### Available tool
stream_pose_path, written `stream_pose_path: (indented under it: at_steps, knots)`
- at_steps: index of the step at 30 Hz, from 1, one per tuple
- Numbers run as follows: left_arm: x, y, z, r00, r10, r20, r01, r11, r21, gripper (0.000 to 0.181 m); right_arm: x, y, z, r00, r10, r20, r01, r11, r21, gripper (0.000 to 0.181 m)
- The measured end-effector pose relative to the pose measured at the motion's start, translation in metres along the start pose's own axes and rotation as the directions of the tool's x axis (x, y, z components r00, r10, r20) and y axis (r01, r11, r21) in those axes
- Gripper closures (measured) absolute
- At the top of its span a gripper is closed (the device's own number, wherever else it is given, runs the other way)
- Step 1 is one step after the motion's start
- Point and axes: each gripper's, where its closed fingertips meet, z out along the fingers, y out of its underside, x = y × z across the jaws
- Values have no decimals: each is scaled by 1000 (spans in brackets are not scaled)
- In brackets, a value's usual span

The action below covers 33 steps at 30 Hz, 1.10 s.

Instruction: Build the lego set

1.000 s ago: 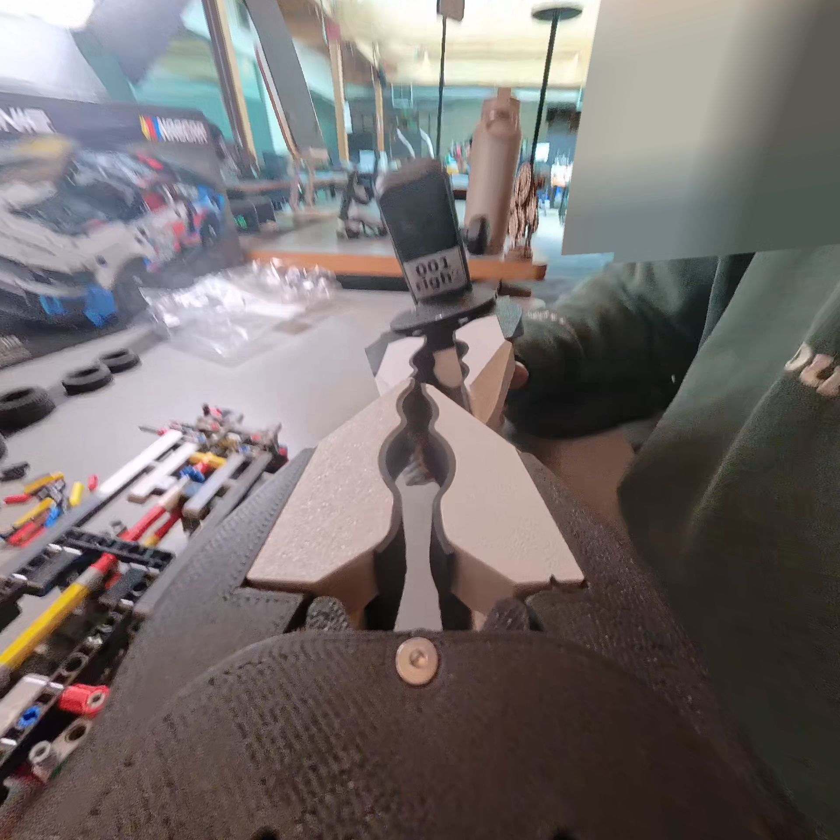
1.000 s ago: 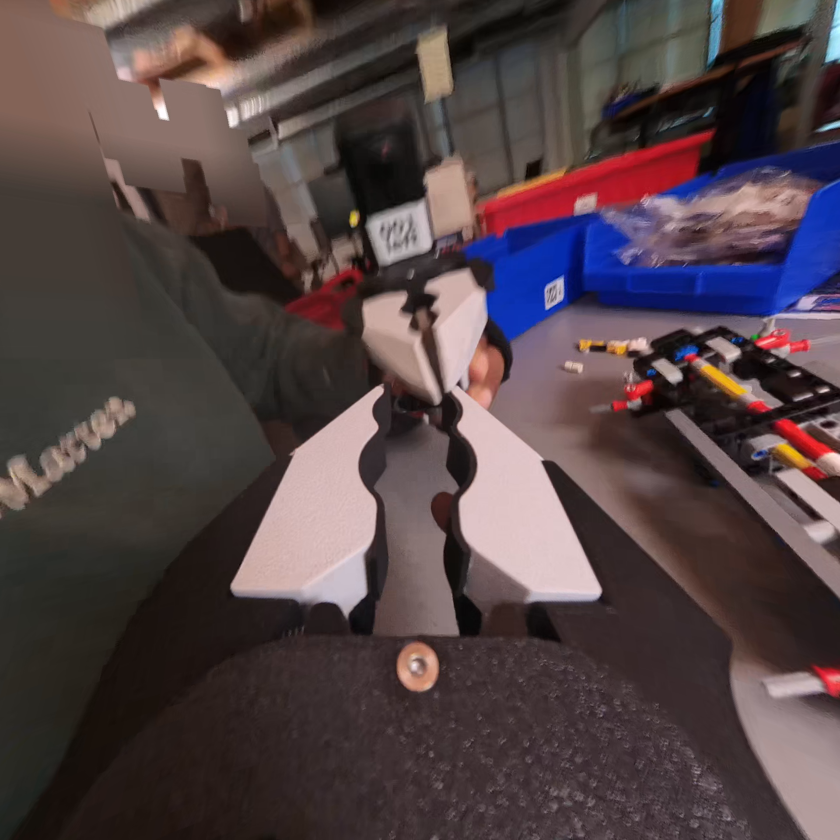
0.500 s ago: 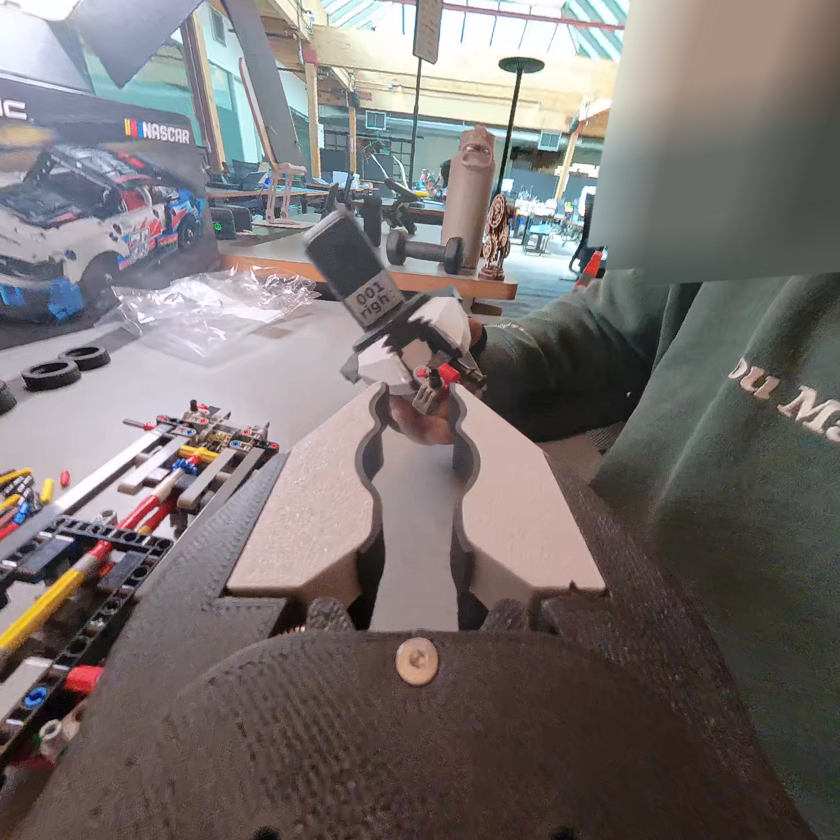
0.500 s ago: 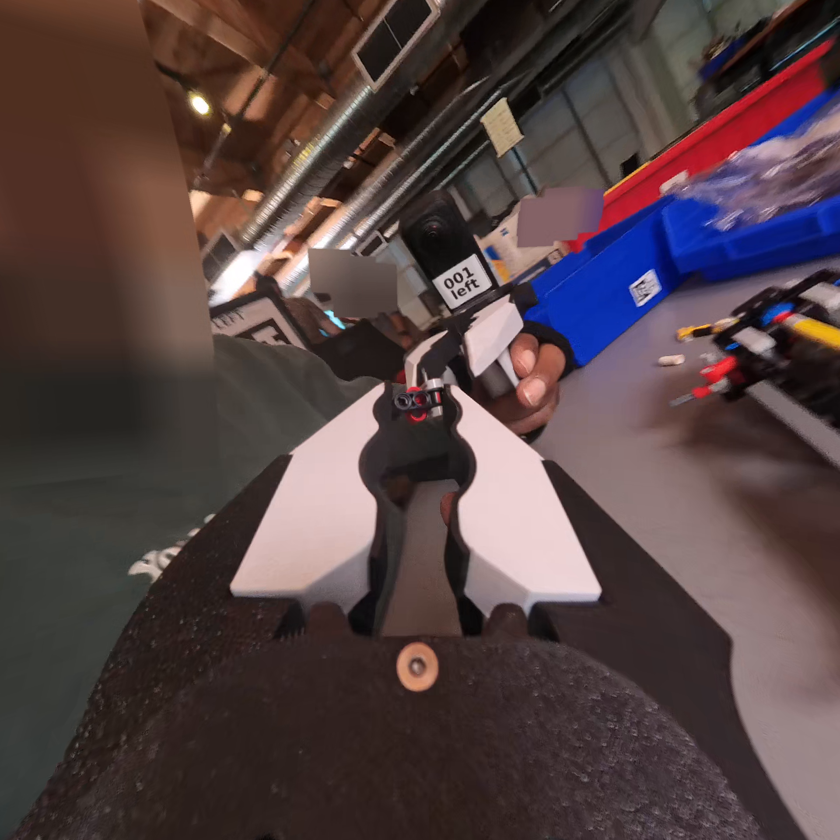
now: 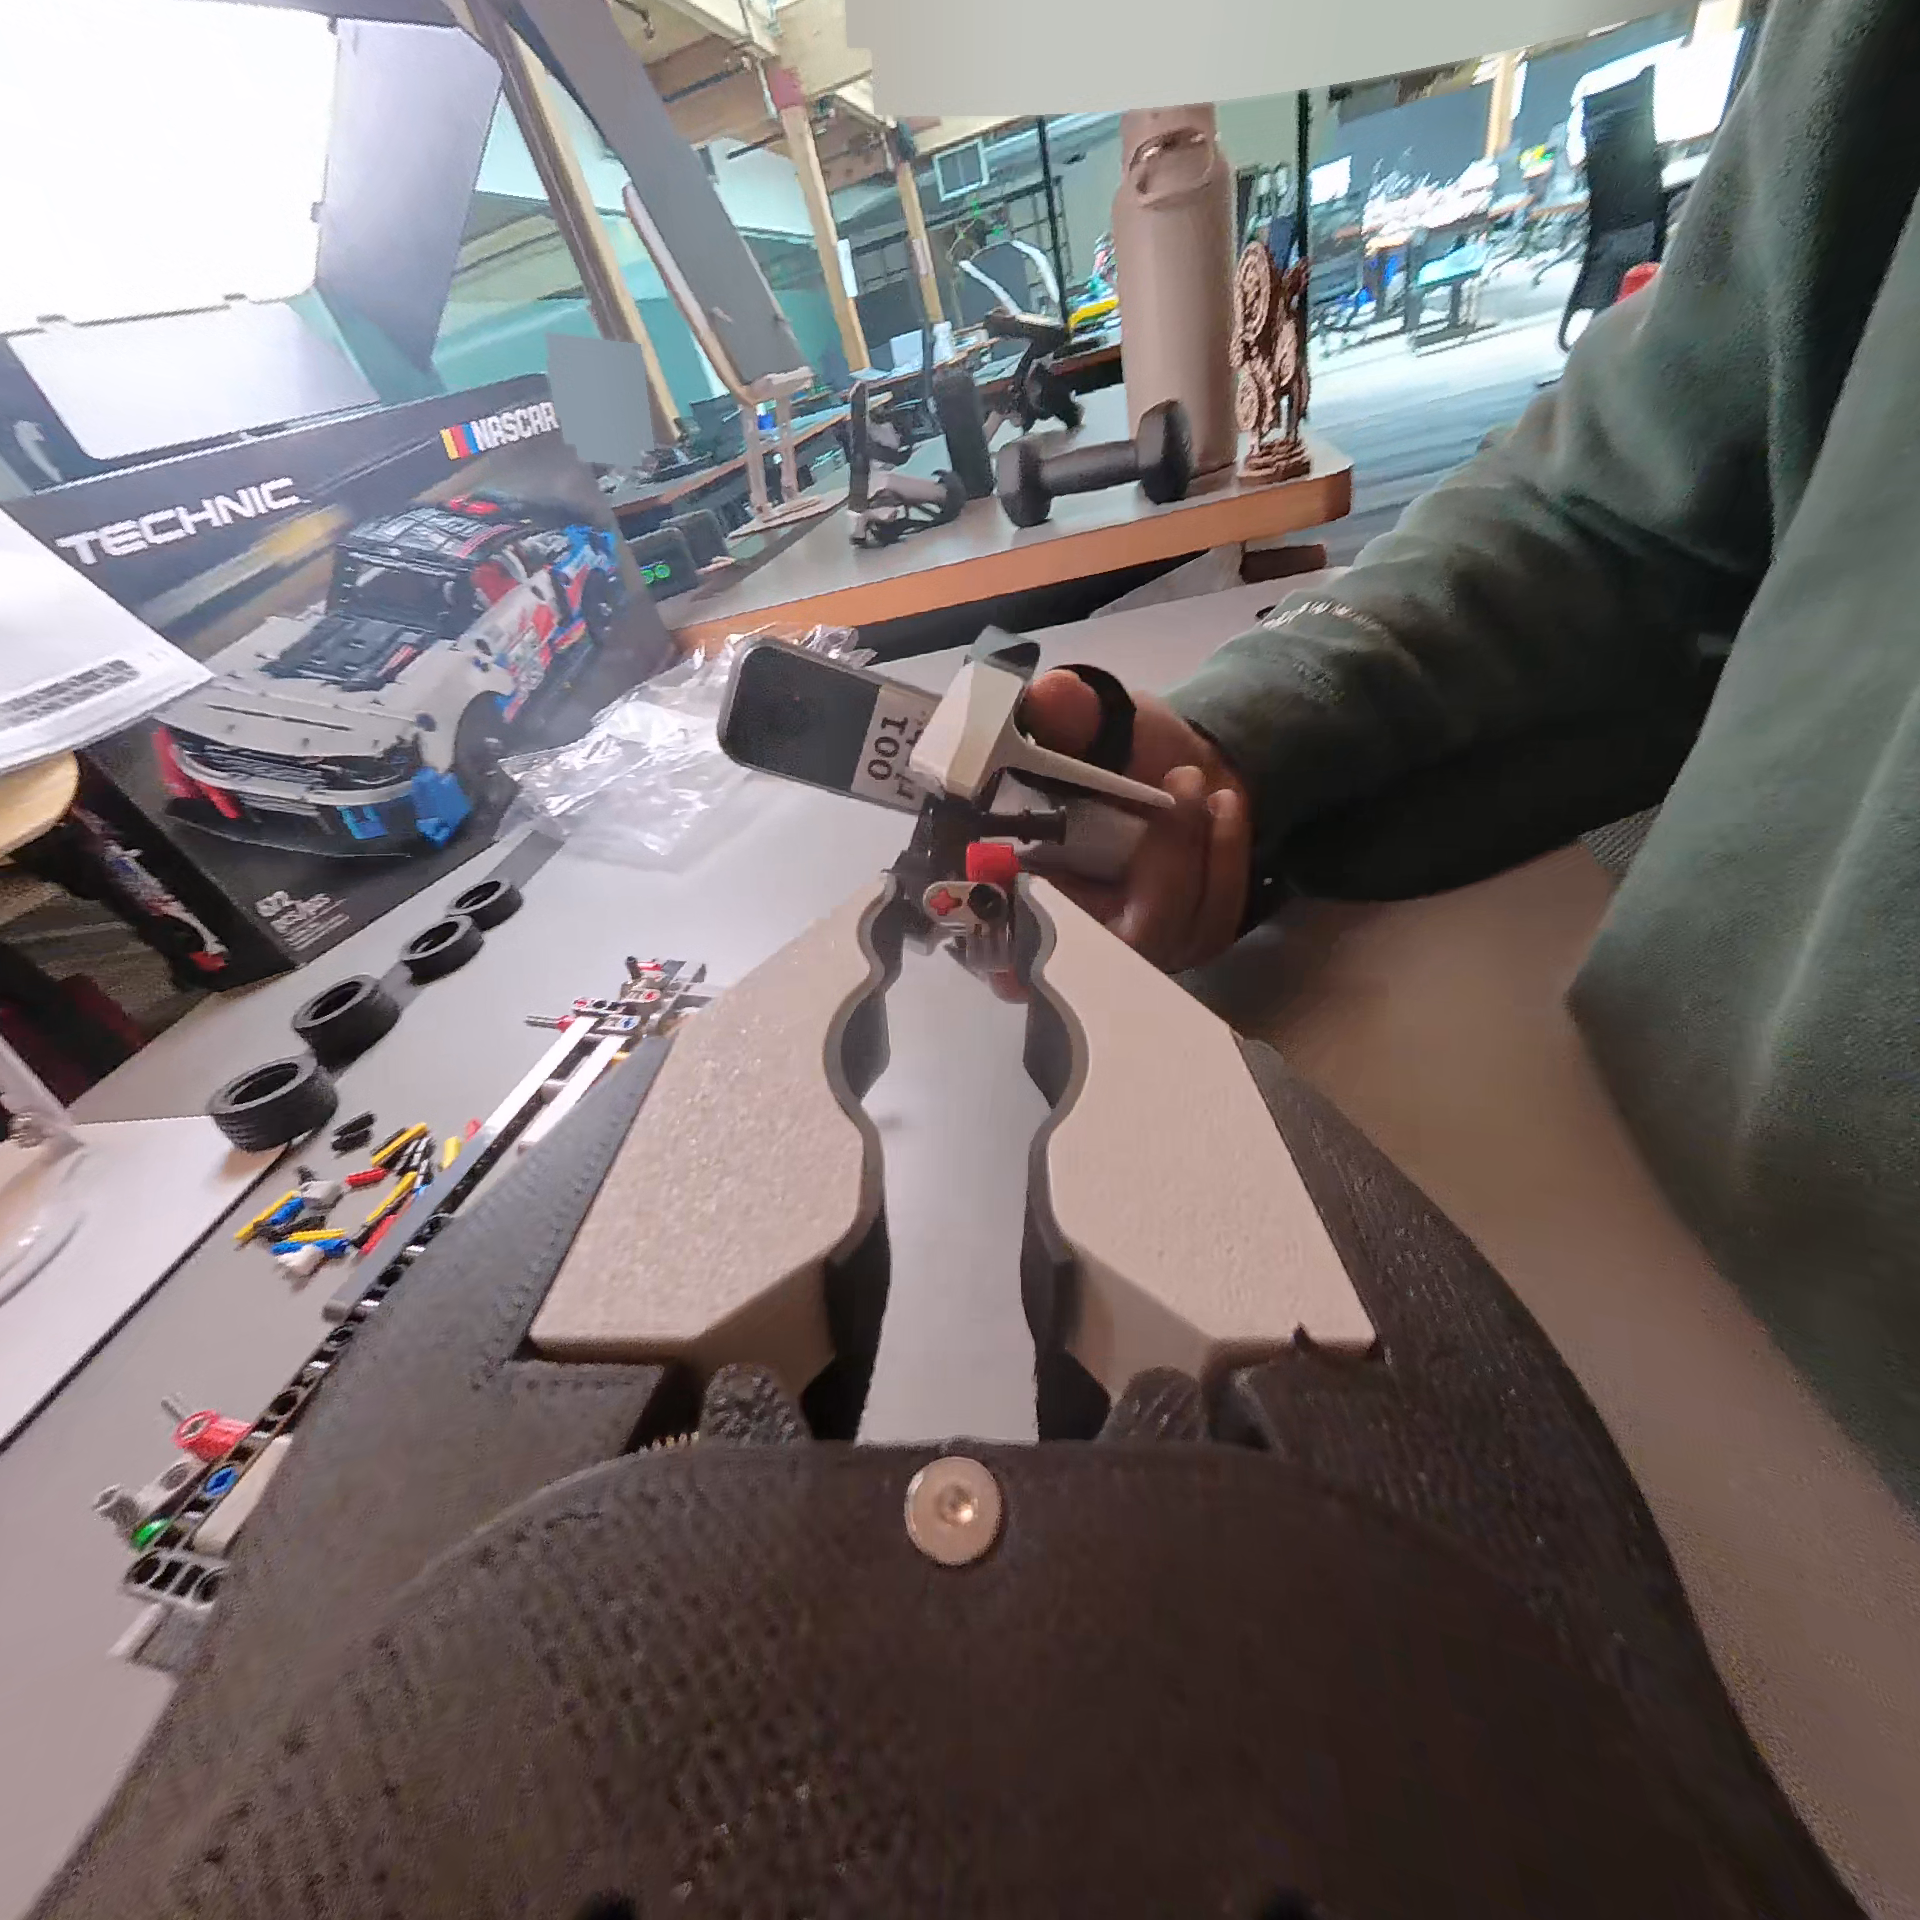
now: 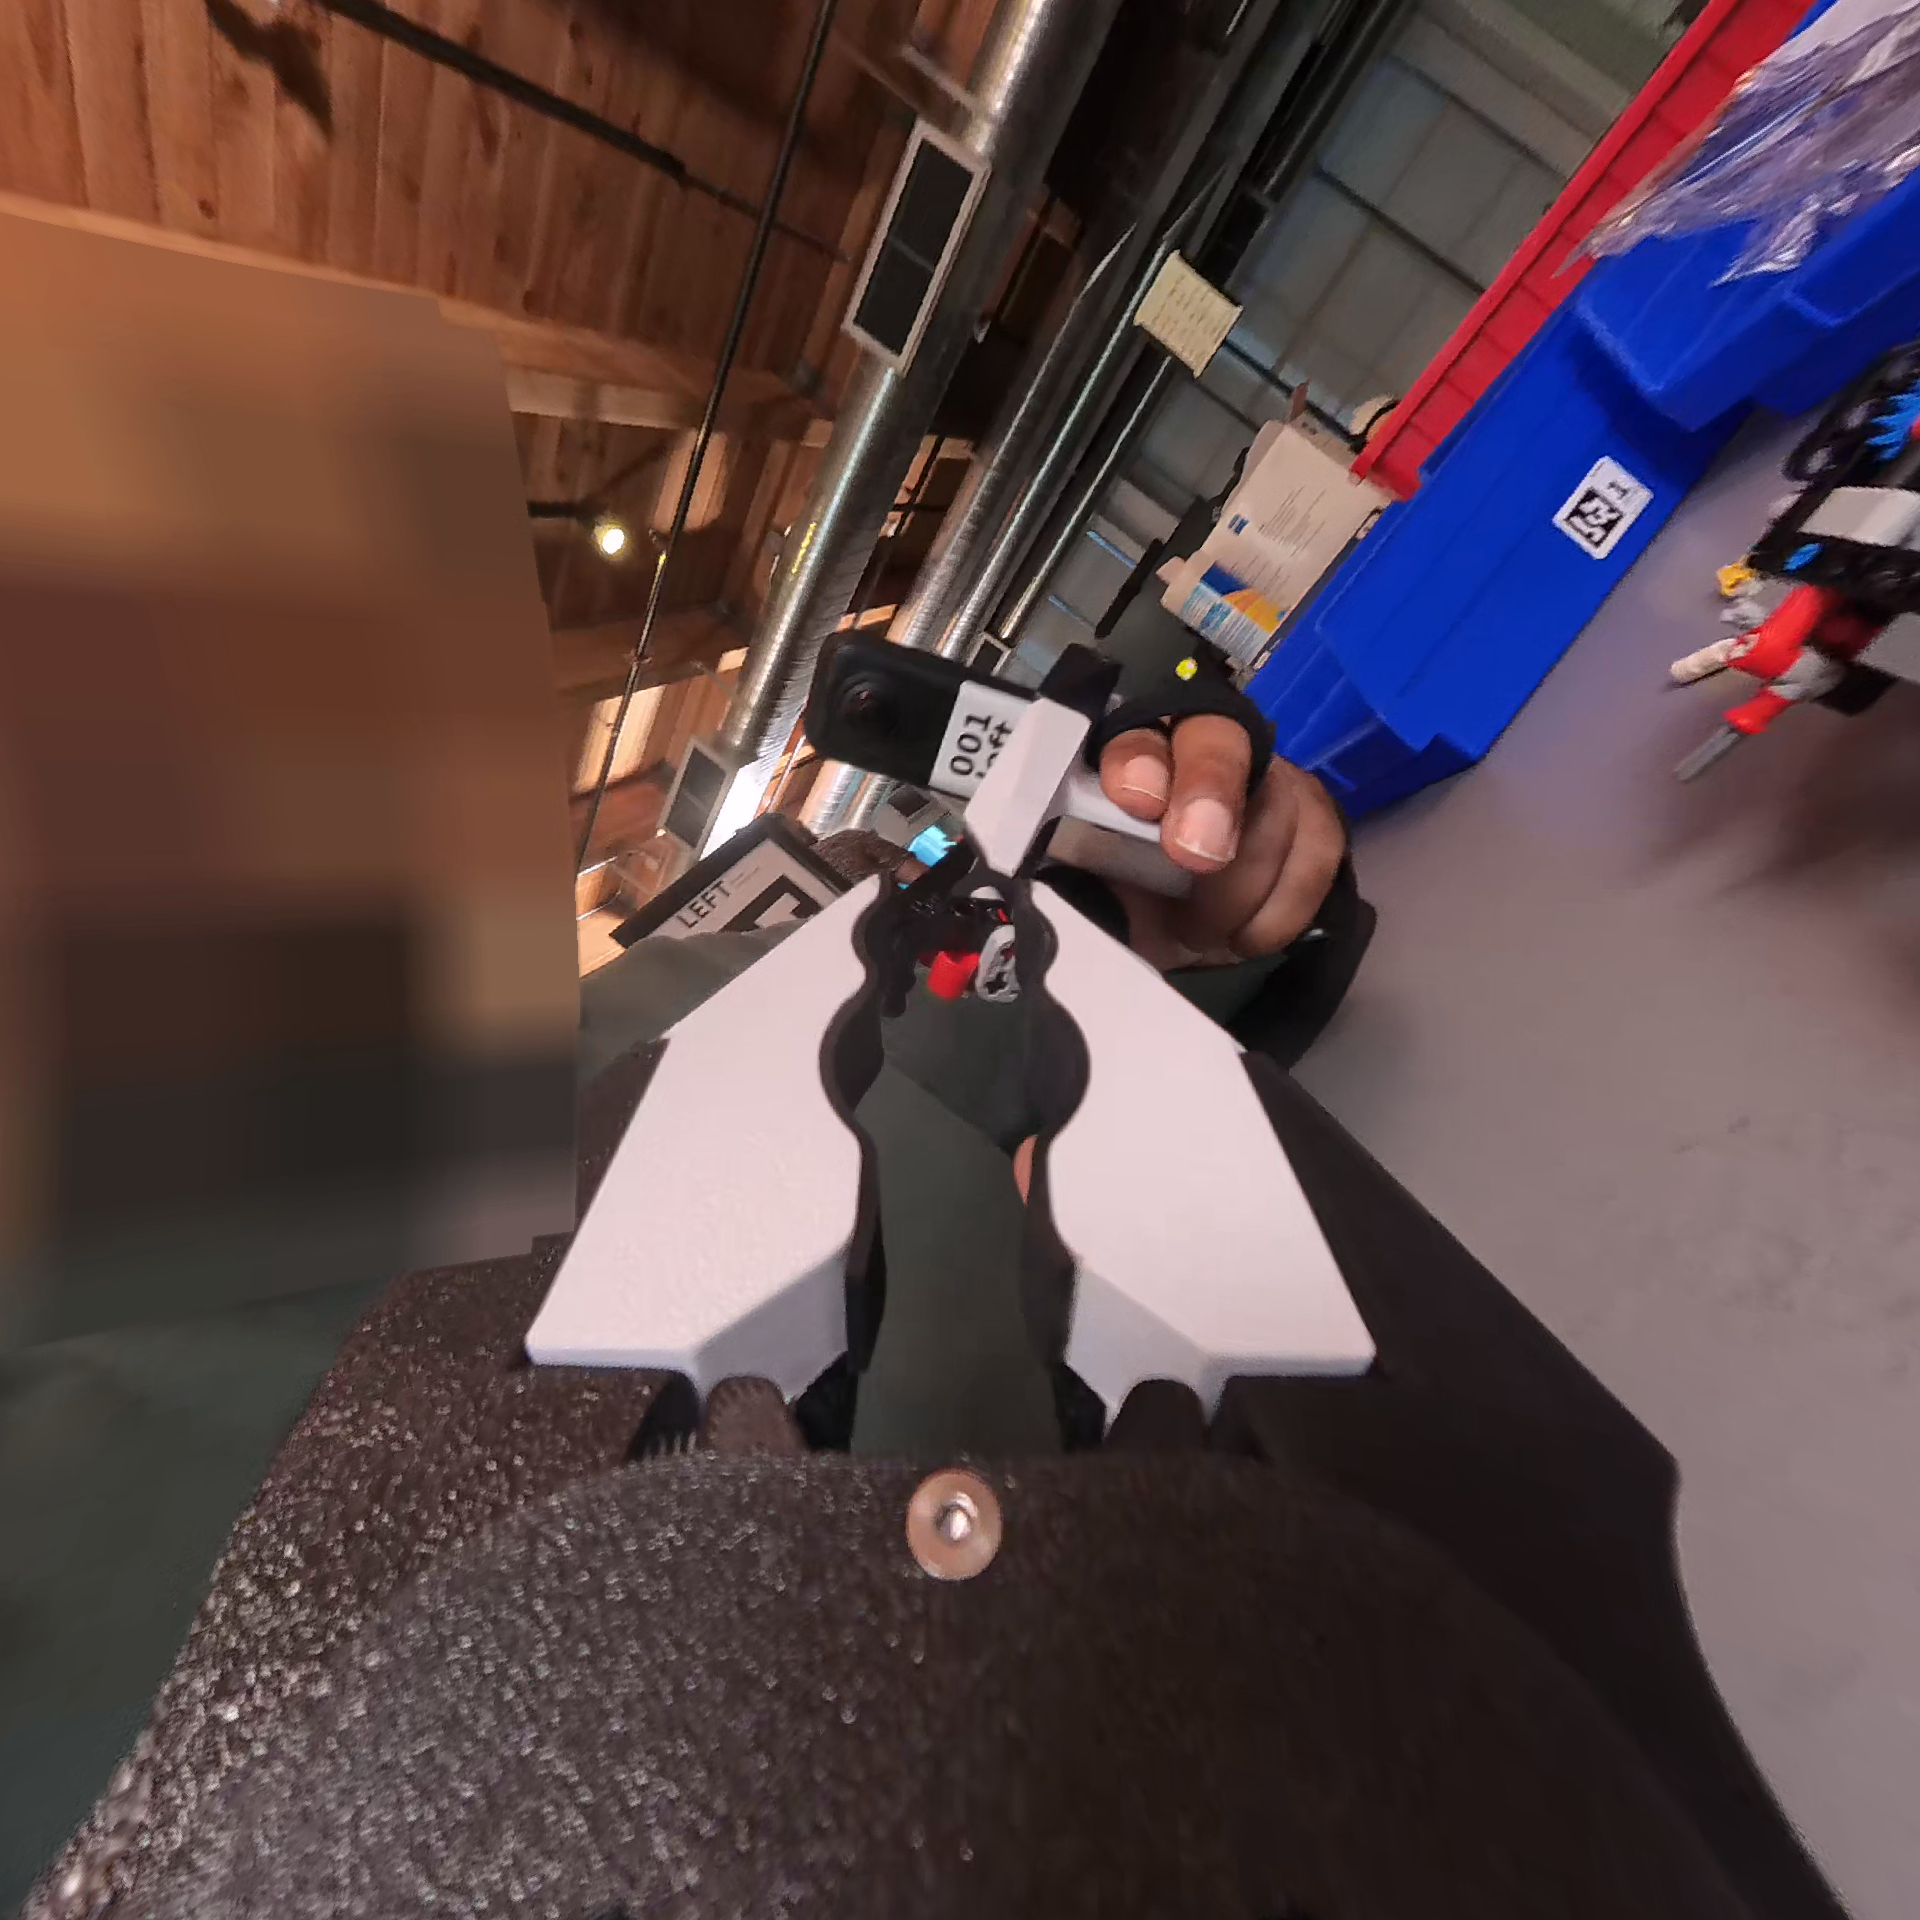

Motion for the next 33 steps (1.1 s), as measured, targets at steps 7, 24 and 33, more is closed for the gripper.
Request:
stream_pose_path:
  at_steps: [7, 24, 33]
  knots:
    - [-11, 10, -3, 999, -20, 39, 22, 999, -45, 167, 4, -13, -11, 959, -246, -140, 244, 969, -26, 147]
    - [7, 11, 0, 993, -94, -75, 89, 994, -68, 167, 9, 19, -14, 519, -838, -166, 724, 535, -436, 158]
    - [10, 6, -2, 993, -82, -86, 78, 996, -51, 168, 5, 20, -11, 518, -840, -161, 735, 534, -418, 160]
